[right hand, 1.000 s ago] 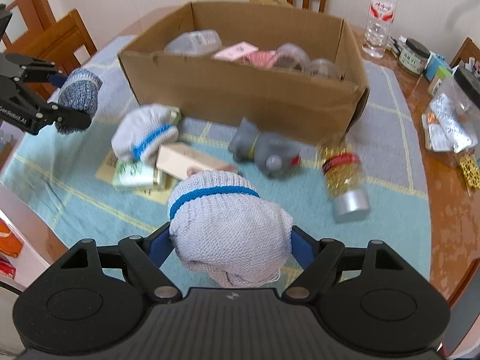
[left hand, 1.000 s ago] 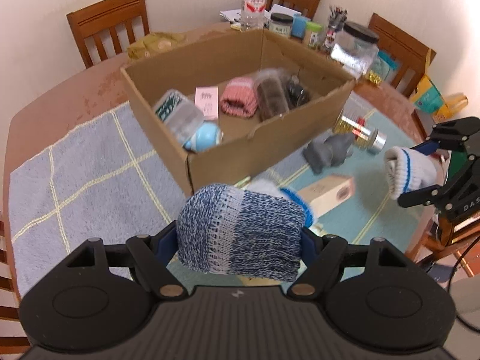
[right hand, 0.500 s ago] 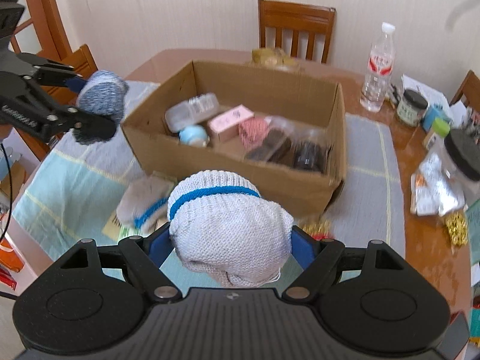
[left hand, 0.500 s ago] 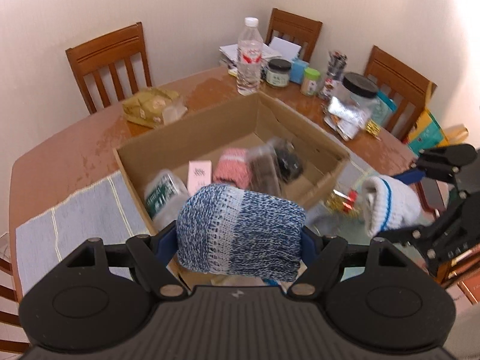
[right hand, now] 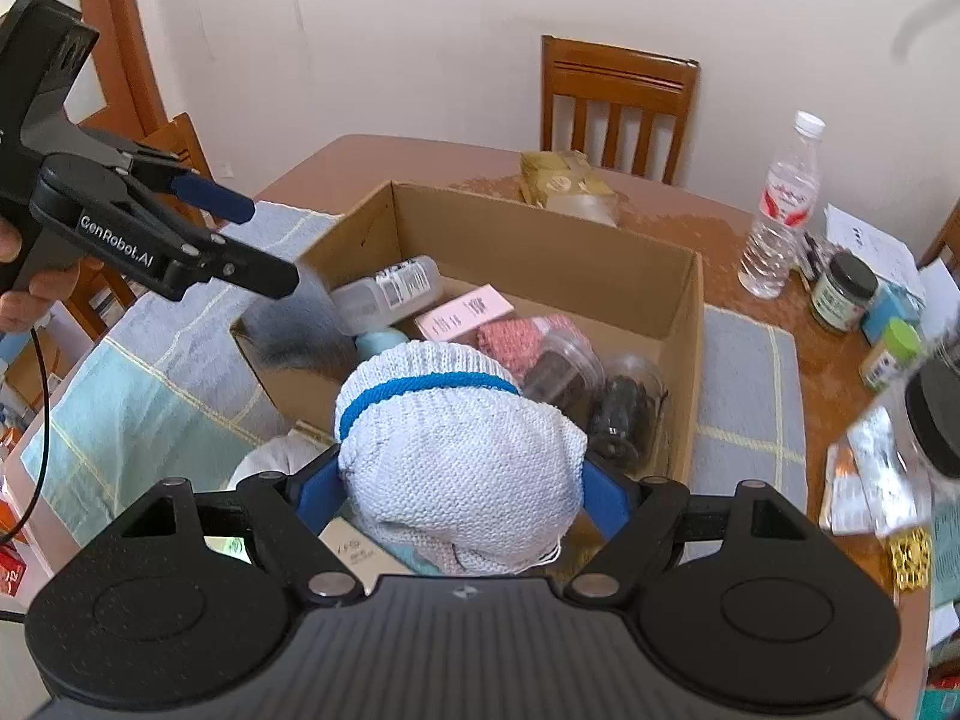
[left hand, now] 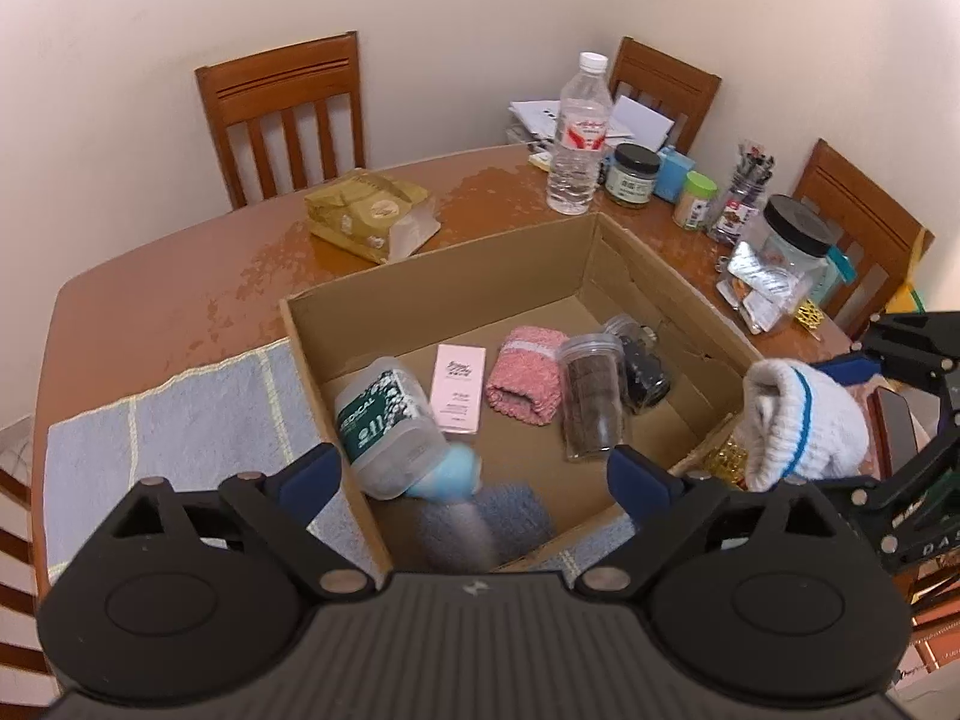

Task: Organize objects
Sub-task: 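Carry both socks into cardboard box and open both grippers, then close left gripper on white blue-cuffed sock while right gripper moves toward tissue packs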

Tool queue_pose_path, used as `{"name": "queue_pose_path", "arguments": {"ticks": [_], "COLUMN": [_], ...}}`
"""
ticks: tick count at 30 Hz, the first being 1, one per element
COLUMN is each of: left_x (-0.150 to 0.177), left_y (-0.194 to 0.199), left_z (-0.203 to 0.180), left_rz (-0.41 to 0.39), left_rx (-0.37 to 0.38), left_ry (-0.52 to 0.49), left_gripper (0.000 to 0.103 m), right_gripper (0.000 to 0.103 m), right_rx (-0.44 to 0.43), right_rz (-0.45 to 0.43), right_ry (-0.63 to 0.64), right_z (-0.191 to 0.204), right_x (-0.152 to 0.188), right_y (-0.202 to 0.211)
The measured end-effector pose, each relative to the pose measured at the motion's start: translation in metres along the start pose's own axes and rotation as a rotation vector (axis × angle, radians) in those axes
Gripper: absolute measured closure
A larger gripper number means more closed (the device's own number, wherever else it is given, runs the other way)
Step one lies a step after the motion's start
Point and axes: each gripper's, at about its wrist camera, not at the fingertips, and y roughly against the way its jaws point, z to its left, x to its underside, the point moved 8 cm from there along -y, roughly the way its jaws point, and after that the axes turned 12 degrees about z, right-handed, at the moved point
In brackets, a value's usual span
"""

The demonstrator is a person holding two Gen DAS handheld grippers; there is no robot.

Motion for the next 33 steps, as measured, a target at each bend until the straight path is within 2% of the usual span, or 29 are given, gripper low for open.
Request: {"name": "queue_pose_path", "arguments": {"ticks": [7,21,23,25,27,33], "left_x": [0.017,0.044,0.048,0.051,0.054,0.061], "left_y": [-0.003,0.003,0.002,0.001,0.0,-0.001], "left_z": [0.004,0.013,0.013,0.013,0.012,0.006], "left_rz": [0.023,0.013,0.015,0.022,0.029,0.036], "left_rx": [-0.031,-0.104,-0.118,-0.122,-0.116,-0.117], "left_ry": [0.023,0.078,0.077,0.083,0.088,0.108], "left_gripper": [0.006,0.005,0.005,0.005,0.005,0.005], "right_gripper": [0.019,0.019,0.016,0.006,0.0,0.0], "right_rx": [-0.014,-0.02,-0.008,0.009,0.016,0.007], "right_rz": [-0.002,-0.016,-0.017,-0.017,-0.031,-0.019], "right_ry": [0.042,0.104,0.107,0.104,0.105,0.101], "right_z": [-0.001,0.001,0.001,0.001,0.002,0.002], "right_x": [-0.023,-0.069,-0.075,-0.078,-0.078,-0.073], "right_y": [-0.013,-0.033,-0.037,-0.041,-0.04,-0.04]}}
